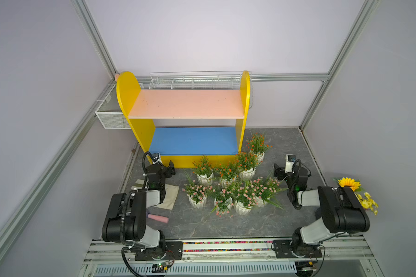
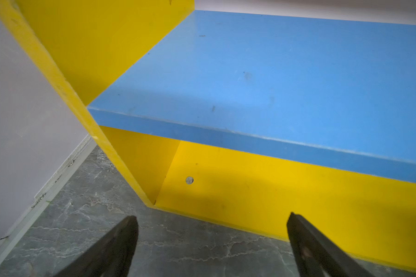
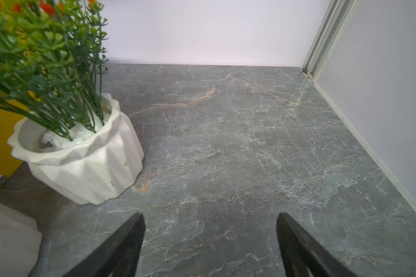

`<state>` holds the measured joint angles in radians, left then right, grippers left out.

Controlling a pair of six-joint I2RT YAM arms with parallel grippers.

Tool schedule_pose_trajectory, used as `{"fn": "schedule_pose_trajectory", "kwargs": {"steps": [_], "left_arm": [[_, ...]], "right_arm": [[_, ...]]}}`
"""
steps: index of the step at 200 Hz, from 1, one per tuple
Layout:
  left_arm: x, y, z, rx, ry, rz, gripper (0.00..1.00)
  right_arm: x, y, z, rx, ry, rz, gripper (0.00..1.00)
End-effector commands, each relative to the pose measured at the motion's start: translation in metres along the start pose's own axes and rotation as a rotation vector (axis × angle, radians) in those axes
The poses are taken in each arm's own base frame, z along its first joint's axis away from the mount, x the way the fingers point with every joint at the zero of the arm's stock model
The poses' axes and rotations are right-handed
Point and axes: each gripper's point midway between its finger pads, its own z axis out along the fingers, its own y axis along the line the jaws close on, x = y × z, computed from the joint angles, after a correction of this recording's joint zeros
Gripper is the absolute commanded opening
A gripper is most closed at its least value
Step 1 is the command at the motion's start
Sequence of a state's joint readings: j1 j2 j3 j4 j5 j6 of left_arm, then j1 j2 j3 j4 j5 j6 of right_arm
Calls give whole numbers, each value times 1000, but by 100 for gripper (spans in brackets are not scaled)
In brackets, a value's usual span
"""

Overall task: Place the baby's breath potted plants on the rack by color
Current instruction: Pick up the baby's breath potted plant from the center of the board.

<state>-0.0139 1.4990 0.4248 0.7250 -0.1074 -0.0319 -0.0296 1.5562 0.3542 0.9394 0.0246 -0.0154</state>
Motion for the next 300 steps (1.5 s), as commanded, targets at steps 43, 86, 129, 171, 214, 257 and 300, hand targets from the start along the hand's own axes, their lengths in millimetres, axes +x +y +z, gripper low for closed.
{"fn": "schedule_pose_trajectory", "kwargs": {"steps": [43,86,129,171,214,257,300], "left_arm": [[-8,-1,3,-2,-23,-4,99],[-8,-2,3,-1,-22,-3,99],[-9,-1,3,-2,-23,-3,99],[-8,-1,3,-2,-21,-2,99],[-9,-4,2,12,-26,16,99],[-27,6,-9,-48,-24,1,100],[-72,30,-51,-202,-38,-72,99]], "right_arm": [[-8,2,0,-10,-25,-5,88],[-7,1,0,-9,-24,-3,88],[-7,1,0,-9,-24,-4,88],[-7,1,0,-10,-22,-4,88],[-7,0,-1,-2,-27,-2,89],[-17,-11,-12,63,-61,18,88],[-38,-29,-38,184,-45,58,88]]}}
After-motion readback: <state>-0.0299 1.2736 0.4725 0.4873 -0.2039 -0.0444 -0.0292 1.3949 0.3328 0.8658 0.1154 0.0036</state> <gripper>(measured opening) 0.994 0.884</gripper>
